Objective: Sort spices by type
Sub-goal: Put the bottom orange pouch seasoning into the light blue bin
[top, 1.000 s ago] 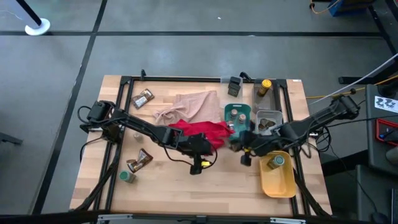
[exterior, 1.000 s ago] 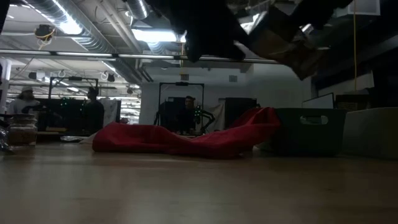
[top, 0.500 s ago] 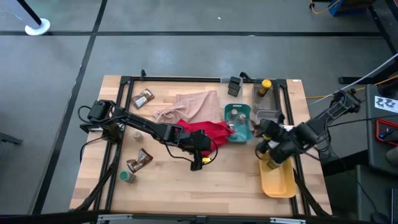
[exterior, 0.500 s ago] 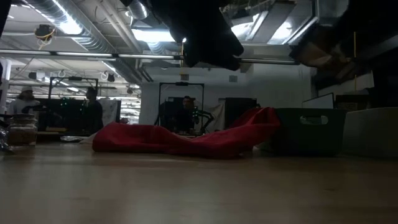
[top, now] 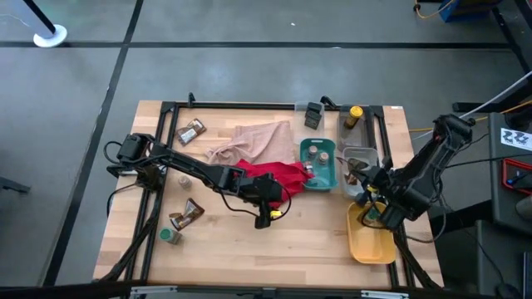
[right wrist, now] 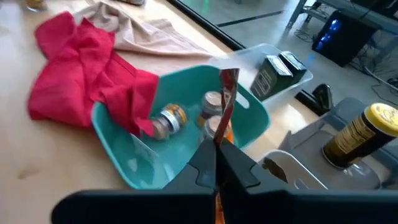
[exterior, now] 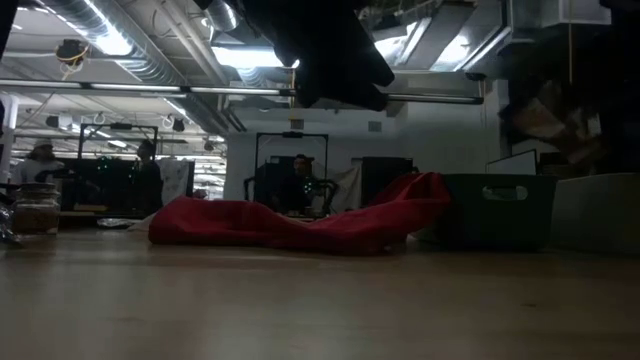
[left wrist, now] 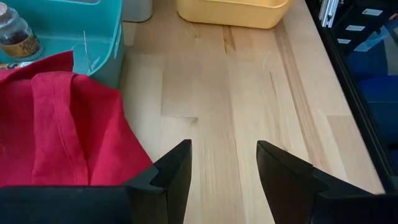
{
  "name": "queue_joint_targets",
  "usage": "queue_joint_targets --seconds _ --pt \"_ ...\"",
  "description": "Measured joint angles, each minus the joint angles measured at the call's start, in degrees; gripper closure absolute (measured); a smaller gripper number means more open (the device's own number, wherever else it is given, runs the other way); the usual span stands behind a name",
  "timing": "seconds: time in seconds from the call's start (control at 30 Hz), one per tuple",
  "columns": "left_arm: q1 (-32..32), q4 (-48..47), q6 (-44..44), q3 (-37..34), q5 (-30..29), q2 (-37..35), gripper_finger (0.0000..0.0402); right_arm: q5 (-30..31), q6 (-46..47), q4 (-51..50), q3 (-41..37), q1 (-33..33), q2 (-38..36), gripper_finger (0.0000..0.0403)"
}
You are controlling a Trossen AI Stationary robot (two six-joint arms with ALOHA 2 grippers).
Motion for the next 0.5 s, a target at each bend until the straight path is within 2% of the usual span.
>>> queue_joint_targets --seconds 0.27,0.5 --pt "0.00 0.06 -1.41 0.00 -0.09 0.00 0.0238 -0.61 2.30 -0.30 -4.64 0.63 0.29 0.0401" --pt "-0.08 0.24 -3.63 -0.01 -0.10 0.00 0.0238 -3.95 2.47 2.94 -9.16 0.61 0.48 0.0400"
